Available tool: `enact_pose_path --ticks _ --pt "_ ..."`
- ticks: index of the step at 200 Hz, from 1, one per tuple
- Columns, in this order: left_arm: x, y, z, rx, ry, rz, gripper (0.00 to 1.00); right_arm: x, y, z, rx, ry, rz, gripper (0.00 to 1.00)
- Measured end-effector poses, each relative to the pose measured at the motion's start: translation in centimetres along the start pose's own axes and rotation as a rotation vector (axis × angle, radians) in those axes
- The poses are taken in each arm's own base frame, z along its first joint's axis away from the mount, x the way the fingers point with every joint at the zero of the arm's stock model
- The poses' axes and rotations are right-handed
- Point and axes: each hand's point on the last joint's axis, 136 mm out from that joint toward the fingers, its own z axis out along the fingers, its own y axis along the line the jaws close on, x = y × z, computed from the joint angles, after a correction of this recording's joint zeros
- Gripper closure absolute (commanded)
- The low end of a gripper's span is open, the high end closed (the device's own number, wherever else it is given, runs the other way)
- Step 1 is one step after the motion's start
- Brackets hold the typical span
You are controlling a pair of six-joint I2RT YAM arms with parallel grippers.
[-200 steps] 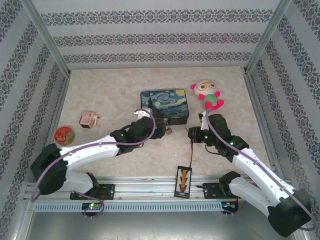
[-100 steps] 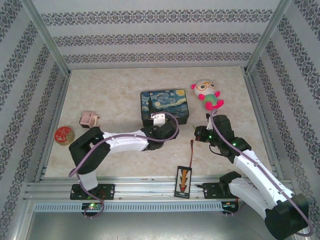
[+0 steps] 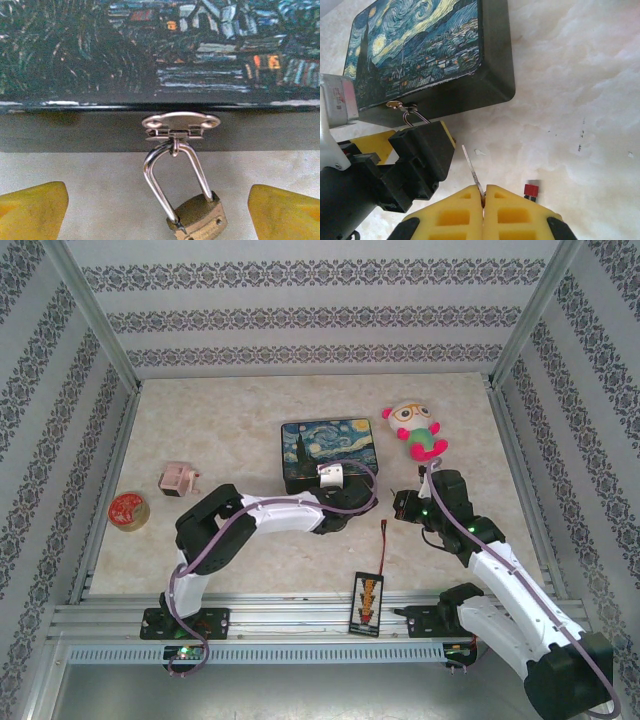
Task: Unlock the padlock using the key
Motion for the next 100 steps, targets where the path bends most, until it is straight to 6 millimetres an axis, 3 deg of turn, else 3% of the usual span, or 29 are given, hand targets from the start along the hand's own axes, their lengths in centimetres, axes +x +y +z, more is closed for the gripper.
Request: enact_pose_path --ticks 63,100 --pt "0.9 0.0 1.5 -0.047 0.007 0.076 0.11 -0.1 0.3 0.2 -0.034 -0.009 0.018 1.00" --pt "1.2 -0.1 1.8 -0.049 0.014 0.104 0.29 -0.1 0.4 0.3 -0.045 -0.012 0.023 1.00"
